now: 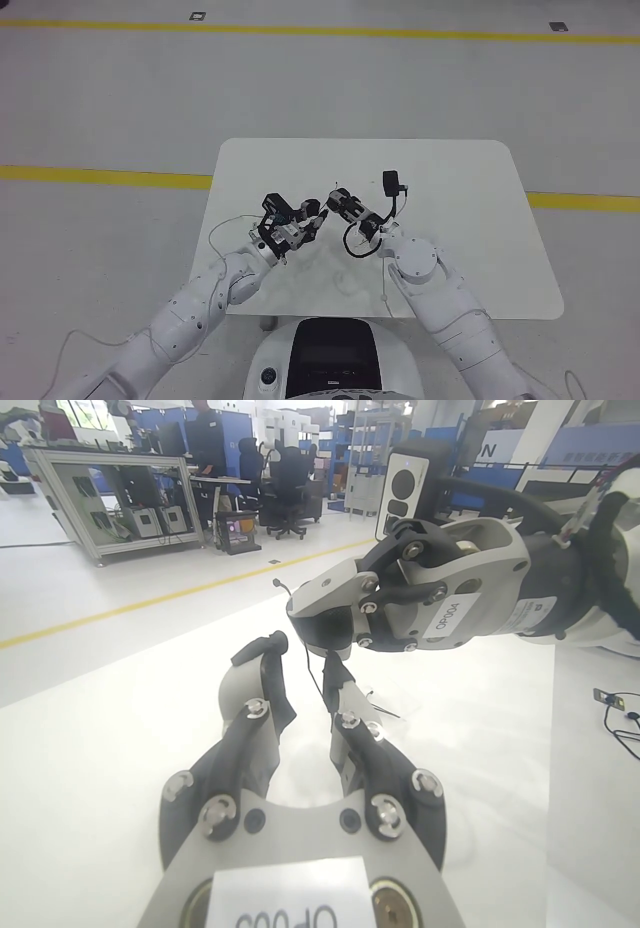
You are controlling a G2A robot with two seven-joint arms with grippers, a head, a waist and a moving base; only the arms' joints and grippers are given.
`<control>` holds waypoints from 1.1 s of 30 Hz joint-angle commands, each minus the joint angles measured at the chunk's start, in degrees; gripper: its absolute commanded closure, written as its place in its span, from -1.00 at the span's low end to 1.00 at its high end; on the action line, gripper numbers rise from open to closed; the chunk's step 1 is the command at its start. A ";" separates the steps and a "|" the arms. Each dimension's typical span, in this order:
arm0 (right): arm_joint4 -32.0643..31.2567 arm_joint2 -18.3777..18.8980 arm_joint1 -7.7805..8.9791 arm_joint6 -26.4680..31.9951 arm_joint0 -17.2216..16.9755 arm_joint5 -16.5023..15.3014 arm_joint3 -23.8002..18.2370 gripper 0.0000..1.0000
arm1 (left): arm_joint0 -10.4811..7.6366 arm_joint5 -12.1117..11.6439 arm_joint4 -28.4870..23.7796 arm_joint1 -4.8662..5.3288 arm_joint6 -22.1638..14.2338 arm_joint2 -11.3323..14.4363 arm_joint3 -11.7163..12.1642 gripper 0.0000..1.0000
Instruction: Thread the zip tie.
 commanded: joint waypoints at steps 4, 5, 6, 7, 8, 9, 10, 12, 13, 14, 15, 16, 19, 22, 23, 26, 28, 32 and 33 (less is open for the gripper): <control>-0.04 -0.04 0.03 0.03 0.05 0.15 0.08 1.00 | 0.27 -0.26 0.34 -0.14 0.10 -0.45 -0.07 0.68; 0.00 -0.04 0.03 0.01 0.05 0.14 0.09 1.00 | 0.32 -0.30 0.46 -0.16 0.12 -0.52 -0.08 0.70; 0.04 -0.05 0.03 0.00 0.04 0.11 0.10 1.00 | 0.39 -0.34 0.57 -0.19 0.12 -0.57 -0.09 0.70; 0.07 -0.06 0.04 -0.02 0.02 0.04 0.12 1.00 | 0.45 -0.40 0.67 -0.22 0.11 -0.65 -0.11 0.70; 0.07 -0.08 0.04 -0.02 -0.01 -0.03 0.11 1.00 | 0.49 -0.45 0.75 -0.25 0.08 -0.70 -0.11 0.70; 0.07 -0.09 0.05 0.00 -0.04 -0.09 0.09 1.00 | 0.52 -0.49 0.80 -0.28 0.03 -0.76 -0.10 0.70; 0.04 -0.10 0.07 0.01 -0.09 -0.15 0.07 1.00 | 0.56 -0.55 0.84 -0.32 -0.02 -0.85 -0.11 0.70; 0.00 -0.11 0.08 0.04 -0.14 -0.16 0.01 1.00 | 0.62 -0.61 0.94 -0.38 -0.09 -0.99 -0.11 0.70; 0.00 -0.12 0.09 0.07 -0.16 -0.15 -0.02 1.00 | 0.65 -0.63 0.98 -0.41 -0.12 -1.05 -0.11 0.70; -0.03 -0.13 0.11 0.11 -0.19 -0.15 -0.06 1.00 | 0.69 -0.66 1.04 -0.45 -0.17 -1.13 -0.12 0.70; -0.04 -0.14 0.12 0.17 -0.22 -0.15 -0.09 1.00 | 0.72 -0.69 1.09 -0.48 -0.19 -1.19 -0.12 0.70; -0.07 -0.15 0.13 0.27 -0.24 -0.15 -0.12 1.00 | 0.74 -0.73 1.13 -0.51 -0.22 -1.25 -0.12 0.70; -0.15 -0.19 0.18 0.55 -0.29 -0.17 -0.20 1.00 | 0.84 -0.84 1.29 -0.61 -0.25 -1.44 -0.12 0.72; -0.19 -0.22 0.24 1.04 -0.34 -0.30 -0.26 1.00 | 0.95 -0.94 1.43 -0.70 -0.31 -1.64 -0.11 0.72; -0.25 -0.25 0.26 1.20 -0.34 -0.32 -0.28 1.00 | 0.98 -0.96 1.46 -0.72 -0.35 -1.70 -0.12 0.74; -0.48 -0.38 0.31 1.62 -0.32 -0.32 -0.38 1.00 | 1.11 -1.04 1.60 -0.80 -0.46 -1.91 -0.15 0.78; -0.55 -0.46 0.33 1.73 -0.31 -0.31 -0.42 1.00 | 1.20 -1.12 1.69 -0.86 -0.53 -2.05 -0.17 0.86; -0.57 -0.53 0.36 1.81 -0.30 -0.29 -0.41 1.00 | 1.37 -1.28 1.77 -0.96 -0.70 -2.28 -0.15 1.00; -0.56 -0.54 0.37 1.80 -0.30 -0.27 -0.40 1.00 | 1.39 -1.33 1.78 -0.99 -0.73 -2.34 -0.15 1.00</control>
